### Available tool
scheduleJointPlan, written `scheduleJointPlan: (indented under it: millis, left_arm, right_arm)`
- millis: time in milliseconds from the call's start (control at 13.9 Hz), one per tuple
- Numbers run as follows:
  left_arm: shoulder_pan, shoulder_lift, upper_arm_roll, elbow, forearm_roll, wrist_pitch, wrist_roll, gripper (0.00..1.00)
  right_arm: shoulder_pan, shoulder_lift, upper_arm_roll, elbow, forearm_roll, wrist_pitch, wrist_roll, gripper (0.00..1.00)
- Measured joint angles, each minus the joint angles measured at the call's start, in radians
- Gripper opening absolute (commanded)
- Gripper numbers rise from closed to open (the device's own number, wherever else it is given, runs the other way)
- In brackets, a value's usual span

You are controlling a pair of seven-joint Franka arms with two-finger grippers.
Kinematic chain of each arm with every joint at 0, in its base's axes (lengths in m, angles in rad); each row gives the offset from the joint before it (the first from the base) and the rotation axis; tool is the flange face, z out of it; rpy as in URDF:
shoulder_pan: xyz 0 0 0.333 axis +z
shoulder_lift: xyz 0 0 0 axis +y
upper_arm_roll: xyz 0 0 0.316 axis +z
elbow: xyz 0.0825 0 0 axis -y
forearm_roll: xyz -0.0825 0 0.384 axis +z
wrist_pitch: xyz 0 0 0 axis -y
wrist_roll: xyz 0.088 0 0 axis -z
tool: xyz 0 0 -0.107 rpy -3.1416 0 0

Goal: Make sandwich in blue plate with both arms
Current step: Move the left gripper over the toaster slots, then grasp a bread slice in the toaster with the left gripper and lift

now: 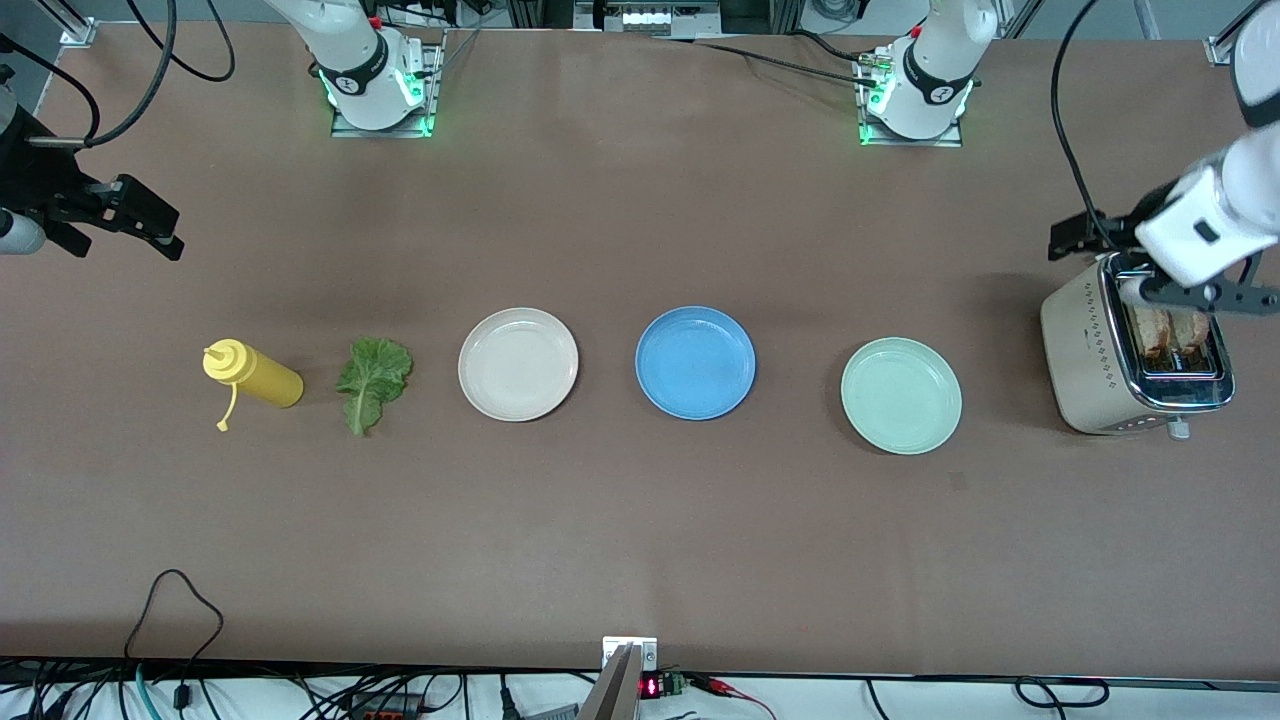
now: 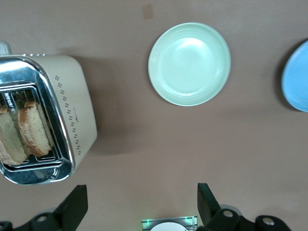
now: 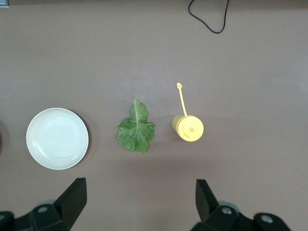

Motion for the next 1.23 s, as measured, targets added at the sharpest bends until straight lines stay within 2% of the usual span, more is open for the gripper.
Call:
scheduleJointPlan:
  millis: [216,433,649,865,1226]
  left_arm:
    - [0.027,0.071,0.002,0.019,0.139,0.032,0.010,1.00]
    - [0.059,0.086,0.002,-0.008,0.187,0.138,0.051,1.00]
    - [0.147,0.061,0.004,-0.142,0.191,0.350,0.127,1.00]
    - [0.196,-0.009,0.004,-0.307,0.191,0.537,0.143,1.00]
    - [0.234,-0.085,0.002,-0.473,0.191,0.679,0.145,0.88]
  right_arm:
    - [0.000,0.000,0.000,0.000,0.000,0.000,0.000,1.00]
    - [0.000,0.000,0.001,0.000,0.000,0.001,0.000,1.00]
    - [0.000,0.000,0.001,0.000,0.000,0.001,0.000,1.00]
    - [0.000,0.000,0.001,0.000,0.000,0.001,0.000,1.00]
    - [0.000,0.000,0.002,0.000,0.000,0.001,0.000,1.00]
